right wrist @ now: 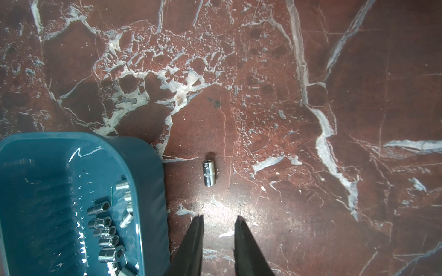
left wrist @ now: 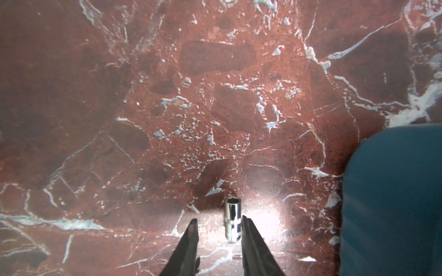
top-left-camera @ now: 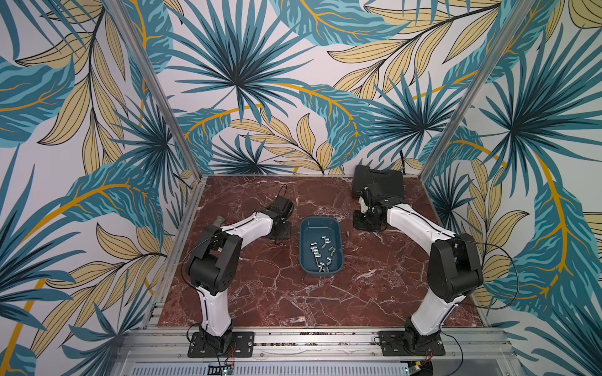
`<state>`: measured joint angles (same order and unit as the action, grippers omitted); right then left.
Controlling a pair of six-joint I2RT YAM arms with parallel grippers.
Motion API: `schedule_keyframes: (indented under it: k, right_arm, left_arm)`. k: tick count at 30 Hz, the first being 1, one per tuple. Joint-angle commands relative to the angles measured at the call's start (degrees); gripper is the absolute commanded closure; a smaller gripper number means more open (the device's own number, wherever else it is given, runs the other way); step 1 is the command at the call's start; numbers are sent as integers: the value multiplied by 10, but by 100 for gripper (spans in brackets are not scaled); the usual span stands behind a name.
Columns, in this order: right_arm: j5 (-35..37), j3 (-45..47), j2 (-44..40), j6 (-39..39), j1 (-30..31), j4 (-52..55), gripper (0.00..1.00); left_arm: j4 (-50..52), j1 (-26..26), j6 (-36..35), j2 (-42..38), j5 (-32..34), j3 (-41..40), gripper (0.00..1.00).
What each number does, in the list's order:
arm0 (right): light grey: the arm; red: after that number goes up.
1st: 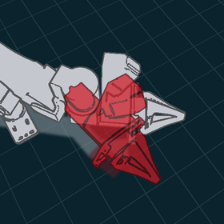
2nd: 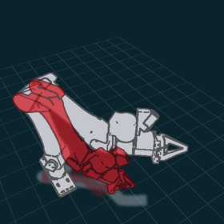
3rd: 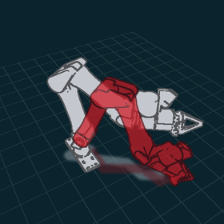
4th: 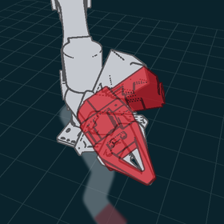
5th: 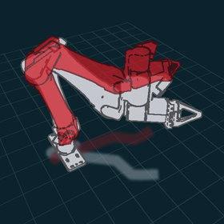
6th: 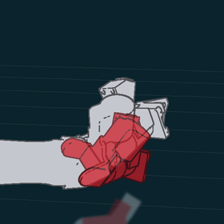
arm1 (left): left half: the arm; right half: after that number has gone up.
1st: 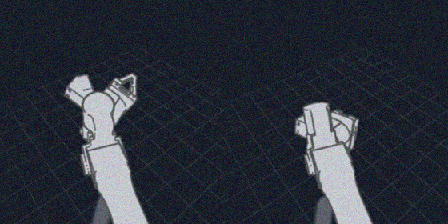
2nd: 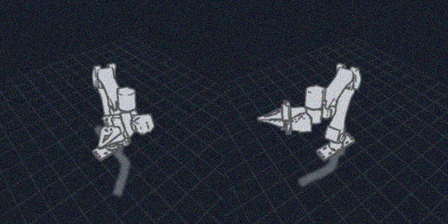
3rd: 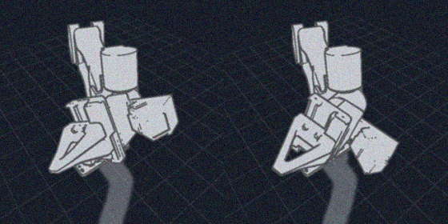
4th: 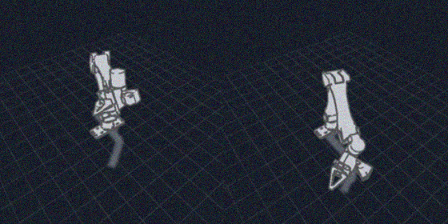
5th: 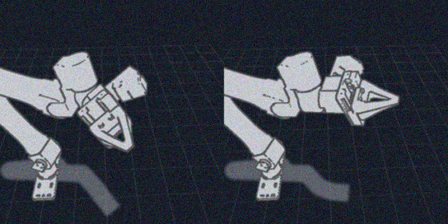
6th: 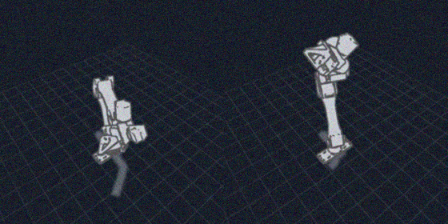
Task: Take out the socket from the storage box
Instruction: Place the socket head at the center of the board.
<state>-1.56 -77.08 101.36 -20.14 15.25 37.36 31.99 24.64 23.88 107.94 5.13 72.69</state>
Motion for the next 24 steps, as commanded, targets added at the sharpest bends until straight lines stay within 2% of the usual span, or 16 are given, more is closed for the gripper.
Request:
schedule_keyframes:
  k: [1,11,24]
  right_arm:
    - [-5,7,6,-3,-2,9,75]
    - [-5,10,8,-3,-2,9,75]
    - [-7,12,7,-3,-3,8,75]
  left_arm:
    - [2,-3,-4,-10,0,-15,66]
    - [-24,4,-16,3,-47,-11,65]
    - [2,13,-17,54,-31,25,65]
